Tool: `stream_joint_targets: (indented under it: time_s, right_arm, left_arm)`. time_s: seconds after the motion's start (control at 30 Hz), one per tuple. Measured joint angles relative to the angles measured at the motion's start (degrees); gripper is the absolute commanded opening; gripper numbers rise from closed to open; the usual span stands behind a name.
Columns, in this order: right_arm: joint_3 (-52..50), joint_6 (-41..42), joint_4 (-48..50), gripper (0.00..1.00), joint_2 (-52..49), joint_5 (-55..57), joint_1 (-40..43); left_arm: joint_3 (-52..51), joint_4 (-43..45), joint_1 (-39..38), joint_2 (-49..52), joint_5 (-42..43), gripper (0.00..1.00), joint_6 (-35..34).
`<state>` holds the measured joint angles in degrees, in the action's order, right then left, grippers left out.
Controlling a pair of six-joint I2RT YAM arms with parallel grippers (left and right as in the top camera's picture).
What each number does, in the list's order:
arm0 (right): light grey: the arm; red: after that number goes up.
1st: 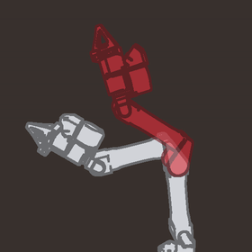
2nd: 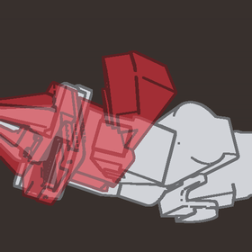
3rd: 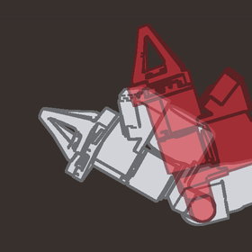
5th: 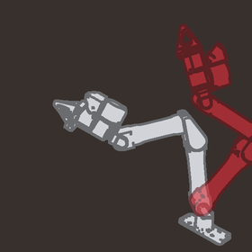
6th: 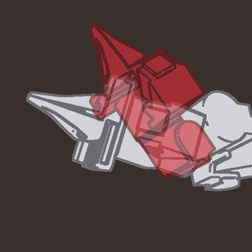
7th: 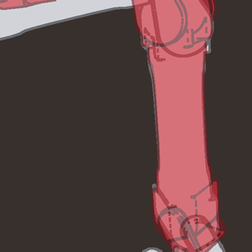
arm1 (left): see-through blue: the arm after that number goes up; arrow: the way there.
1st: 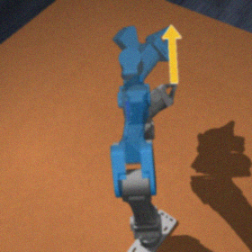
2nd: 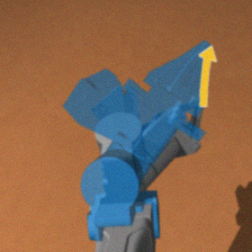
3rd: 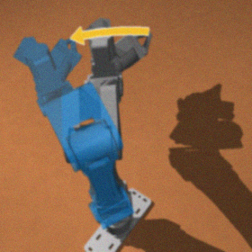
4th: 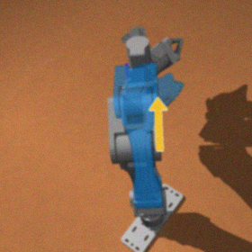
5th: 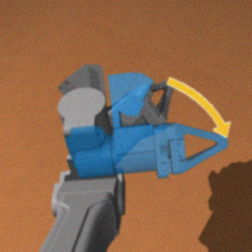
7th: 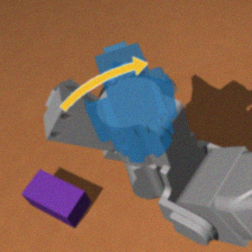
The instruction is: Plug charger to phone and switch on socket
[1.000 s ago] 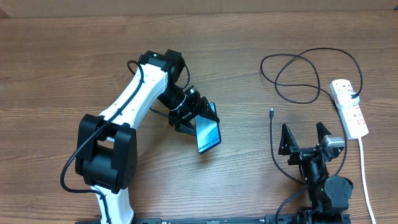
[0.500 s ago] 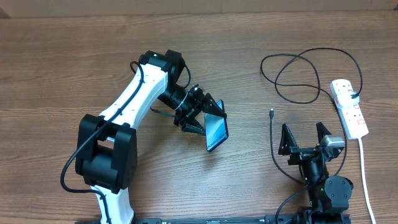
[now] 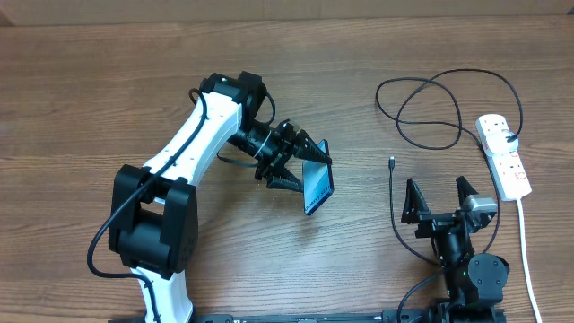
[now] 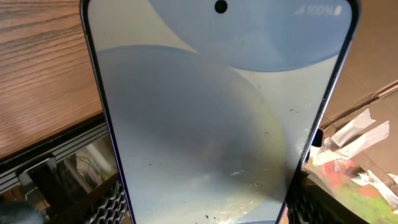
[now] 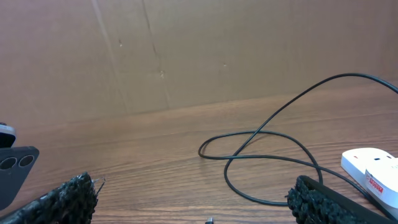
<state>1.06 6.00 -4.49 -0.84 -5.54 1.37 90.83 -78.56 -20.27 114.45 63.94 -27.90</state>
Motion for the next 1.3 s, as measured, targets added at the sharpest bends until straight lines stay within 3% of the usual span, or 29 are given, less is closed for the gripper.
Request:
stream_joint_targets:
  time_s: [0.5, 1.03, 1.2, 1.3]
  right_arm:
    - [0.00, 1.16, 0.07, 1.00, 0.00, -1.16, 0.00]
    - [0.00, 37.40, 1.07, 1.00, 0.00, -26.47, 0.00]
    - [0.00, 45.55, 1.64, 1.00, 0.00, -29.77, 0.00]
    - [0.00, 46.01, 4.76, 1.00, 0.00, -31.61, -0.02]
  left_arm:
    - [0.00, 10.73, 0.00, 0.00, 0.48, 0.50, -3.69]
    - [0.02, 27.26, 0.00, 0.00, -5.97, 0.53, -8.87]
    - [0.02, 29.81, 0.02, 0.00, -7.19, 0.54, -11.06]
    - [0.02, 30.67, 0.00, 0.00, -7.48, 0.53, -11.72]
